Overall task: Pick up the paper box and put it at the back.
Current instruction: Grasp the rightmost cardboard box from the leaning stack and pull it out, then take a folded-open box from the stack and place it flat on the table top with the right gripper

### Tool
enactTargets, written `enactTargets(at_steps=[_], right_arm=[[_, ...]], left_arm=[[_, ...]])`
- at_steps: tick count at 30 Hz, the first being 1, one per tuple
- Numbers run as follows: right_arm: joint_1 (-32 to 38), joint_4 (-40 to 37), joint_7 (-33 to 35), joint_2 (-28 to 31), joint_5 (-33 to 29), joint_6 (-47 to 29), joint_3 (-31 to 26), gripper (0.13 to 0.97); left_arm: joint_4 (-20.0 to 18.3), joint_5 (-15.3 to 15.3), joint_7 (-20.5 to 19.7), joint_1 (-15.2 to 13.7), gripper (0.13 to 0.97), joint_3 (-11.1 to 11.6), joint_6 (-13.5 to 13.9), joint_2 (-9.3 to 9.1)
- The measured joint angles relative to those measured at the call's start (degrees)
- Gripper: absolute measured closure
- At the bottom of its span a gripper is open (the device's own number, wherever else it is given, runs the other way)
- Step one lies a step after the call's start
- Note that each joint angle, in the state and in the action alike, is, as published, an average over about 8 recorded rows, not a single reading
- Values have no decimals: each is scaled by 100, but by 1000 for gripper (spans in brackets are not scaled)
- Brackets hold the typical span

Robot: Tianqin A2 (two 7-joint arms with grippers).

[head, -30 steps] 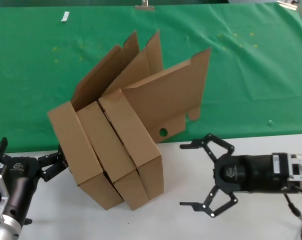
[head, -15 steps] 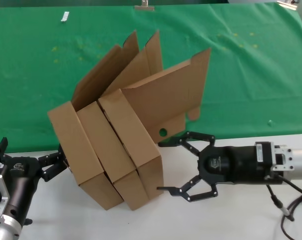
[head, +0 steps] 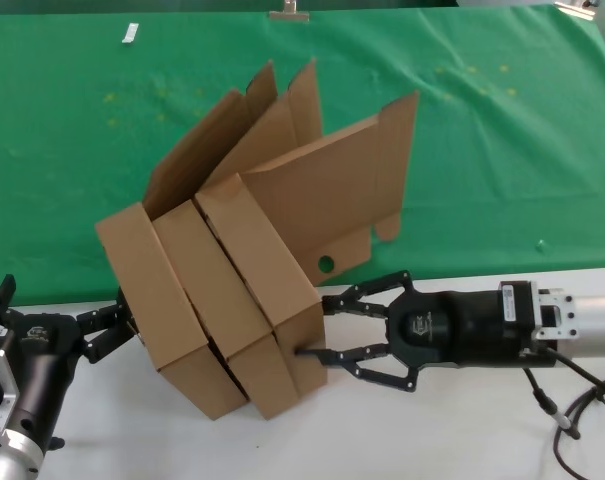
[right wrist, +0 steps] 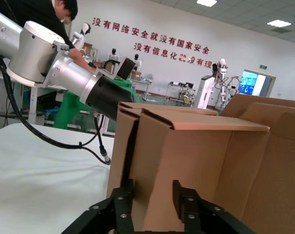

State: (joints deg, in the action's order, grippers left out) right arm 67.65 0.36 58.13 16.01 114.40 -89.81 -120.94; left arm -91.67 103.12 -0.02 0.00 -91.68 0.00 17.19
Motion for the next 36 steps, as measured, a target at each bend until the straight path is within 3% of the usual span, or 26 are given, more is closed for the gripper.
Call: enactTargets(at_steps=[5,9,16,28,36], right_arm=[[-3,-3,-8,29,-267,0,269,793],[-5,2,-5,77,-442,-7,463,793],[-2,48,1,212,-570,-13,659,885],[190,168,62,625,-218,33,479,940],[987,39,-101,1029,-828,1254,441,941]], left_arm=[[0,0,0,0,132,0,0,0],[0,0,0,0,132,0,0,0],[0,0,0,0,132,0,0,0],[0,0,0,0,132,0,0,0],[0,0,0,0,132,0,0,0]])
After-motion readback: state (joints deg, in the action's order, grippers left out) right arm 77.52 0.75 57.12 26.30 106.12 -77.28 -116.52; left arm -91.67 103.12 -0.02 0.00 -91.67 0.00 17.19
